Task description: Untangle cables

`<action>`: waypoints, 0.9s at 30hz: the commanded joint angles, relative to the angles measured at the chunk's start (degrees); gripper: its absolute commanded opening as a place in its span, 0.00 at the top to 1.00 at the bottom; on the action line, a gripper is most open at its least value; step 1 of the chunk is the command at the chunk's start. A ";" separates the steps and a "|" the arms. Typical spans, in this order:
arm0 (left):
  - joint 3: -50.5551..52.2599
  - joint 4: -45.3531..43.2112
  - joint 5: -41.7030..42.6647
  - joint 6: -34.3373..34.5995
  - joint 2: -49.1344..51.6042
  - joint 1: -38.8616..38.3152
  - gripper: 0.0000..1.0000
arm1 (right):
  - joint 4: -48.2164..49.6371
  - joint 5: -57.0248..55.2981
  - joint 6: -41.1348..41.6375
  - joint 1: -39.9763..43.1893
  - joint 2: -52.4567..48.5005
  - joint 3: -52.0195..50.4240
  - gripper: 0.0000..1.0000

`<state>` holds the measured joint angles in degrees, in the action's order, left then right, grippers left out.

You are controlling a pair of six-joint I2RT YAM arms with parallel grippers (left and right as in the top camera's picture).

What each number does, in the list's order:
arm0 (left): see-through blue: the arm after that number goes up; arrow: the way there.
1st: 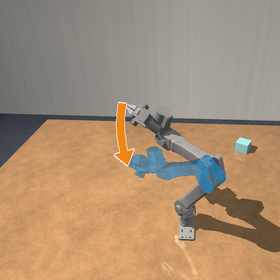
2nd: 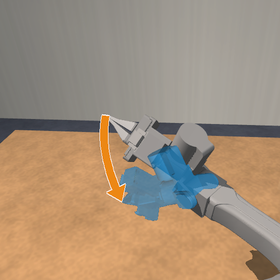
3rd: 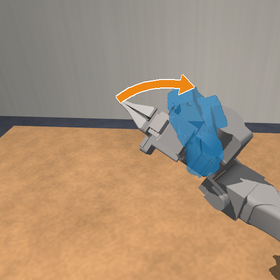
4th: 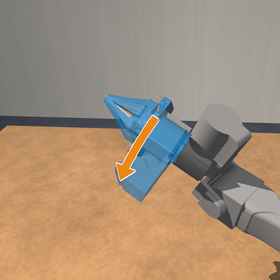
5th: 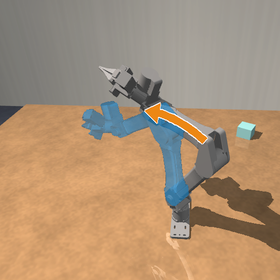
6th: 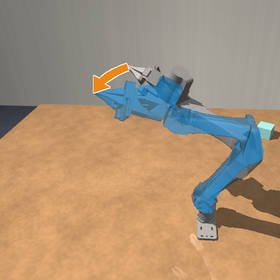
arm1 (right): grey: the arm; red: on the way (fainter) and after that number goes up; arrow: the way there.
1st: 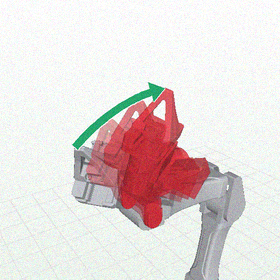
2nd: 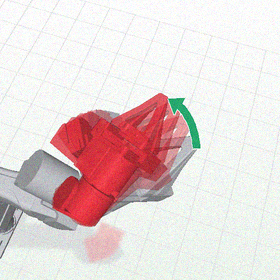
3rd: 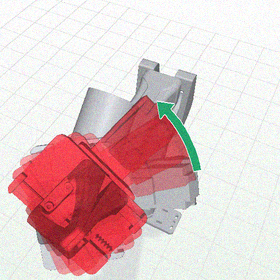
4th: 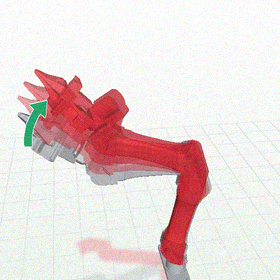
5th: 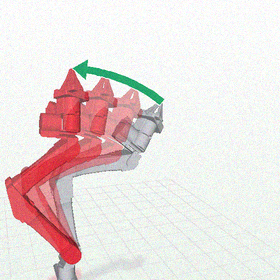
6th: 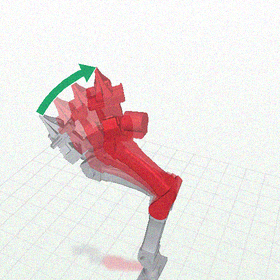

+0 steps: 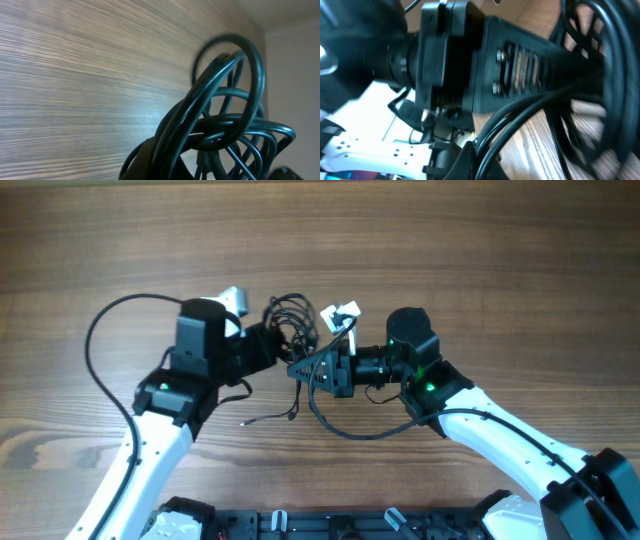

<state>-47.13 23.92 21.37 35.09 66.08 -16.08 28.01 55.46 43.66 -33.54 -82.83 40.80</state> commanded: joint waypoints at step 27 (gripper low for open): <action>-0.35 -2.93 23.93 -24.72 -0.42 -5.84 0.96 | -8.92 -23.80 11.98 4.48 -1.01 0.37 0.96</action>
<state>-47.11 21.19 33.21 14.61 66.11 -20.25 18.28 38.46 54.83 -29.30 -82.83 40.77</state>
